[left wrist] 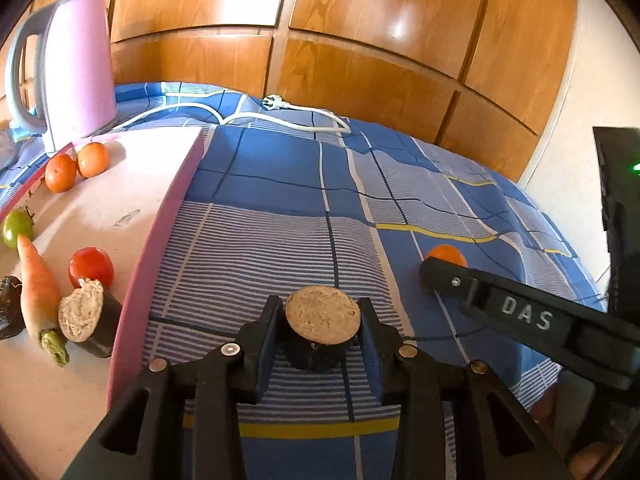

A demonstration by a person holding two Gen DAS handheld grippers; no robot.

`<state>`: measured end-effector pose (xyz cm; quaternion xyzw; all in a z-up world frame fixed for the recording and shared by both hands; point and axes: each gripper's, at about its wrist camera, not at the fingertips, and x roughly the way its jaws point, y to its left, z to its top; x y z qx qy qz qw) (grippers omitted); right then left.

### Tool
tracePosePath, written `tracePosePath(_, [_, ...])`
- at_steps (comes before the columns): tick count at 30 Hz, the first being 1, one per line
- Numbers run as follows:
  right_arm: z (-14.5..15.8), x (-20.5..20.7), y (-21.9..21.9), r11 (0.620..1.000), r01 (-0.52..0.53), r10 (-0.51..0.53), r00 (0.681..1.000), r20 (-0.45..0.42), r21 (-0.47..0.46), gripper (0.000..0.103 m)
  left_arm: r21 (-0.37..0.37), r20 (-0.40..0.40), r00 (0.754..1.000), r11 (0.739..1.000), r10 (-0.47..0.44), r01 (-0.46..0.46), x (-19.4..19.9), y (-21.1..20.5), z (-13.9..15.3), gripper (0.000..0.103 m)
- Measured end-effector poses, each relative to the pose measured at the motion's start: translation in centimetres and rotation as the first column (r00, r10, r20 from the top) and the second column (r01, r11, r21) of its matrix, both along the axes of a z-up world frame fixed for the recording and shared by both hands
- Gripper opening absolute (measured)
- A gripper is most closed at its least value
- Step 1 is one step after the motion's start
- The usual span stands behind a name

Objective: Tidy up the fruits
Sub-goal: 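Carry the cut fruit with the left tool while the right tool carries the orange to the tray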

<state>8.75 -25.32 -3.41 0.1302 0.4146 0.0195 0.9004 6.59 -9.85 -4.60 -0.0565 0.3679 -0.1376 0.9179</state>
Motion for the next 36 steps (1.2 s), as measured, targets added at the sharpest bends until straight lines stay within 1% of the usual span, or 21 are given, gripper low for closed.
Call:
tracePosePath(1, [-0.10,0.24,-0.03,1.000,0.005,-0.005,1.000,-0.001,-0.005,0.044,-0.005,-0.001,1.000,1.000,-0.002,0.002,0.06,0.00,-0.03,0.040])
tracePosePath(3, [-0.13,0.41,0.06,1.000,0.008,-0.008,1.000,0.009,-0.022,0.046,-0.010,-0.001,1.000,1.000,-0.002,0.002,0.18,-0.03,-0.09,0.041])
tracePosePath(8, [-0.36,1.02,0.40,0.995,0.017,-0.015,1.000,0.025,-0.099,0.047,-0.017,0.004,1.000,1.000,-0.007,0.007,0.21,-0.17,-0.14,0.043])
tracePosePath(9, [-0.39,0.98,0.44,0.994,0.019,-0.016,1.000,0.026,-0.111,0.044,-0.020,0.005,1.000,1.000,-0.009,0.009,0.22,-0.18,-0.16,0.045])
tracePosePath(10, [-0.42,0.98,0.40,0.993,0.023,-0.020,0.999,0.026,-0.118,0.039,-0.022,0.005,1.000,1.000,-0.010,0.010,0.21,-0.19,-0.16,0.046])
tracePosePath(12, [-0.47,0.92,0.17,0.992,0.029,-0.026,0.999,0.026,-0.120,0.035,-0.024,0.007,1.000,1.000,-0.008,0.008,0.17,-0.20,-0.18,0.046])
tracePosePath(15, [-0.58,0.86,0.06,0.993,0.029,-0.026,0.999,0.021,-0.116,0.035,-0.022,0.009,1.000,1.000,-0.007,0.007,0.13,-0.23,-0.18,0.046])
tracePosePath(19, [-0.74,0.87,0.35,0.990,0.027,-0.025,1.000,0.014,-0.141,0.035,-0.013,0.013,1.000,1.000,-0.004,0.004,0.07,-0.32,-0.23,0.045])
tracePosePath(22, [-0.82,0.93,0.65,0.987,0.021,-0.019,1.000,0.009,-0.162,0.035,-0.002,0.016,1.000,1.000,-0.002,0.002,0.01,-0.45,-0.26,0.043])
tracePosePath(25, [-0.81,0.93,0.83,0.984,0.014,-0.013,1.000,0.009,-0.180,0.035,0.012,0.019,1.000,1.000,0.009,-0.009,0.07,-0.43,-0.28,0.038])
tracePosePath(36, [-0.79,0.96,0.74,0.984,0.012,-0.011,1.000,0.009,-0.177,0.035,0.038,0.028,1.000,0.999,0.008,-0.009,-0.02,-0.61,-0.21,0.037])
